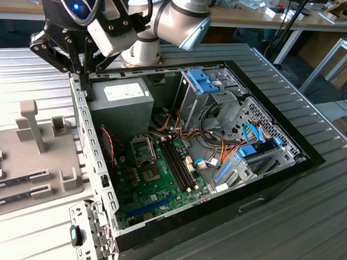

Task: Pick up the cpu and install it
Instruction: 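Reach for the cpu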

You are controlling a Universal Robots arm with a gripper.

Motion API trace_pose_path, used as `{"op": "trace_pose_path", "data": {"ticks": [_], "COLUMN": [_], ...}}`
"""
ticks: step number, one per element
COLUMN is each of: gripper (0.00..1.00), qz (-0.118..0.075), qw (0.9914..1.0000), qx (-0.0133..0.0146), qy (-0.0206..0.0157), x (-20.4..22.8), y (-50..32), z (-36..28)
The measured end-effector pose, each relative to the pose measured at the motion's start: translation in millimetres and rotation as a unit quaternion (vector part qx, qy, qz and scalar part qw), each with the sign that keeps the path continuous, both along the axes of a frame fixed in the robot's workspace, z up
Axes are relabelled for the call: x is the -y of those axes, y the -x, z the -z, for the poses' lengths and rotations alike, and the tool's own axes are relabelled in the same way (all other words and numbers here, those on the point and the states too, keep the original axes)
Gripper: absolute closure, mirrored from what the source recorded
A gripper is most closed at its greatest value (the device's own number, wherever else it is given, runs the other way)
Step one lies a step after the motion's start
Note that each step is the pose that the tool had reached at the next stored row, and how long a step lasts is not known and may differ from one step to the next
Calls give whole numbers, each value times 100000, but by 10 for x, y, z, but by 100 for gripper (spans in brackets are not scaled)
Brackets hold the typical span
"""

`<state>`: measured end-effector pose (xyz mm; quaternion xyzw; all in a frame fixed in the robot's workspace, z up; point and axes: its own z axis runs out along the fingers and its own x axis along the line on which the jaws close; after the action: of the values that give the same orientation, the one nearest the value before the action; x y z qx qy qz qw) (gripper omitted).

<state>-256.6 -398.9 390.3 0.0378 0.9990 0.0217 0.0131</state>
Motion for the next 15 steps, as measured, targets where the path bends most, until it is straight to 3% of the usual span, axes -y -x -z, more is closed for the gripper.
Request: {"op": "trace_pose_path", "data": {"ticks": [15], "gripper": [89], "qz": [2], "qw": [100000], "qx": [0], "qy": [0], "x": [0], "y": [88], "z": [2]}}
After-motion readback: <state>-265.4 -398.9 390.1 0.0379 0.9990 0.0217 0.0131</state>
